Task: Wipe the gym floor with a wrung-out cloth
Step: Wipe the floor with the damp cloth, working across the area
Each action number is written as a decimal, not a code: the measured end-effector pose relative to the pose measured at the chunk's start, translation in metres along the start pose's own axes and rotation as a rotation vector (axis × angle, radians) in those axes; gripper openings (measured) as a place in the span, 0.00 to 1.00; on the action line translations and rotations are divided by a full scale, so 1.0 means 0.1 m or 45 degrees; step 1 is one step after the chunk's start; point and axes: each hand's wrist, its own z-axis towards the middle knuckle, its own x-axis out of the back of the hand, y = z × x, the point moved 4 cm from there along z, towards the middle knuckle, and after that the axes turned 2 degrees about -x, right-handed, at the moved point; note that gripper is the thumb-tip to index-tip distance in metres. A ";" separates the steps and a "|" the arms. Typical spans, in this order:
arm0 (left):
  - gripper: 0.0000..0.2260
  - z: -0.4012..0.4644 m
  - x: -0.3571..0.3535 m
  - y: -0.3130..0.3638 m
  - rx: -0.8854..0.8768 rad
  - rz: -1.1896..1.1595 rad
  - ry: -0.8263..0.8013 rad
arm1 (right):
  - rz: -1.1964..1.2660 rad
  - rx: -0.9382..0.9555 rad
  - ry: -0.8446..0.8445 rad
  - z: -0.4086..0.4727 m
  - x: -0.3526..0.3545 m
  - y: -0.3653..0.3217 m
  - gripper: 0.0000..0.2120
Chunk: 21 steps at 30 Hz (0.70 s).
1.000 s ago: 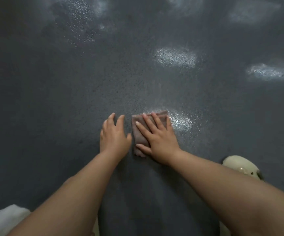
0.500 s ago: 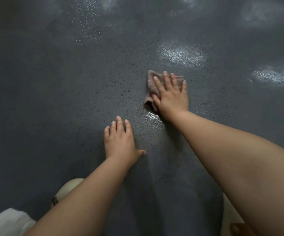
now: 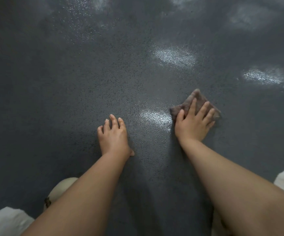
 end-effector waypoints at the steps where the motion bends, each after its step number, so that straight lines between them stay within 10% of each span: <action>1: 0.54 0.00 0.00 0.01 0.001 0.007 -0.001 | -0.010 0.019 -0.025 -0.08 -0.03 -0.07 0.30; 13: 0.54 0.01 0.03 0.05 0.050 0.048 -0.006 | -0.111 0.459 -0.090 -1.69 -0.57 0.24 0.26; 21: 0.54 0.02 0.03 0.03 0.047 0.050 -0.003 | -0.196 0.335 0.051 -0.41 -0.14 0.44 0.27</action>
